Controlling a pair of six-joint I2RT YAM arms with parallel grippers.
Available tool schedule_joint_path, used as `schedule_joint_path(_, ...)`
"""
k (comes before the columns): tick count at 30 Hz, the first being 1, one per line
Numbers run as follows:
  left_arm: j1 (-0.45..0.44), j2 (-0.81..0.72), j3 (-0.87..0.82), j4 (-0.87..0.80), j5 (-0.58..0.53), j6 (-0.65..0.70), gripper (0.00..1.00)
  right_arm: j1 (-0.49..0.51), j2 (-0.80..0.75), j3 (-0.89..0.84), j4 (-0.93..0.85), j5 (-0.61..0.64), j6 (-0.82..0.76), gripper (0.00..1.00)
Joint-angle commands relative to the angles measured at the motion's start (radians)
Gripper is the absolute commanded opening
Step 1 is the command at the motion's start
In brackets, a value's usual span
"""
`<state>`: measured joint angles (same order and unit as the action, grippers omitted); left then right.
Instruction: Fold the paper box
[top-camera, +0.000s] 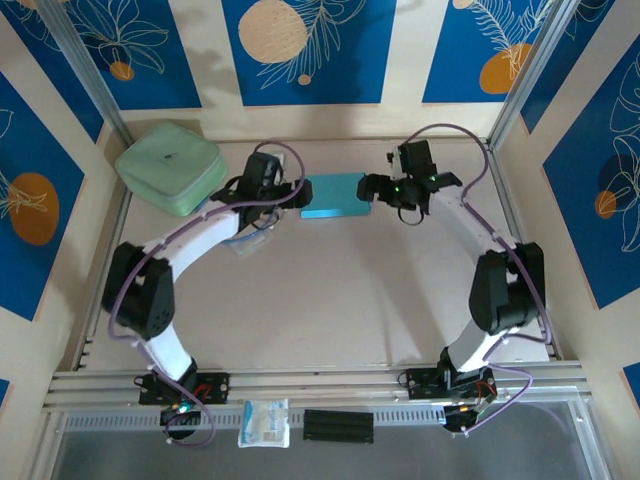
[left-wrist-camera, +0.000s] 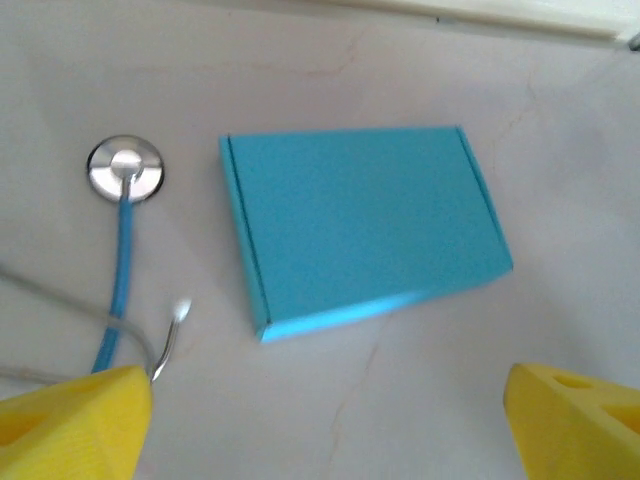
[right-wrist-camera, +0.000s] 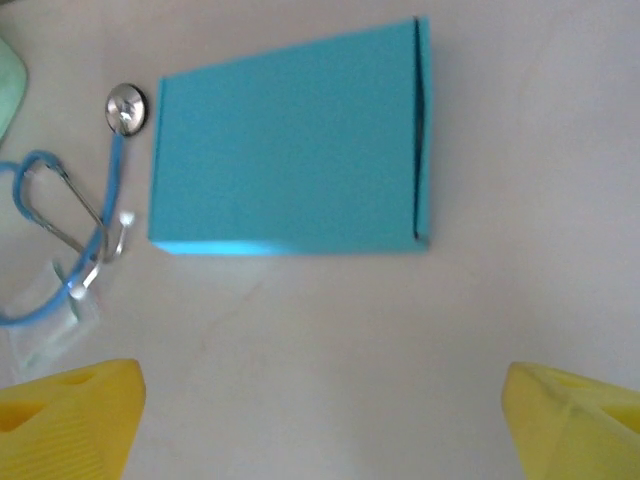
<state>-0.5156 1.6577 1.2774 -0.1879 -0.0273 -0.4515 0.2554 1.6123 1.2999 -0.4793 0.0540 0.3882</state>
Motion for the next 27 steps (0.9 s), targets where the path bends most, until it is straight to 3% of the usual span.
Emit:
schedule_joint_path(1, -0.007, -0.204, -0.12, 0.102, 0.004, 0.077, 0.92, 0.007, -0.209, -0.124, 0.058, 0.052, -0.026, 0.94)
schedule_joint_path(5, -0.008, -0.41, -0.297, 0.089, -0.059, 0.162, 0.95, -0.005, -0.446, -0.367, 0.167, 0.12, -0.016, 1.0)
schedule_joint_path(10, -0.006, -0.691, -0.512, 0.047, -0.211, 0.231, 0.98, -0.072, -0.745, -0.687, 0.356, 0.242, -0.008, 0.99)
schedule_joint_path(14, -0.006, -0.86, -0.657, 0.081, -0.34, 0.28, 0.99, -0.178, -0.825, -0.865, 0.525, 0.18, -0.012, 0.99)
schedule_joint_path(17, -0.003, -0.922, -0.736, 0.11, -0.443, 0.332, 0.99, -0.24, -0.768, -0.953, 0.683, 0.12, -0.032, 0.99)
schedule_joint_path(21, 0.005, -0.943, -0.831, 0.19, -0.542, 0.407, 0.99, -0.286, -0.593, -0.88, 0.711, 0.052, -0.132, 0.99)
schedule_joint_path(27, 0.062, -0.884, -0.946, 0.374, -0.581, 0.506, 0.99, -0.291, -0.264, -0.888, 1.142, 0.01, -0.244, 0.99)
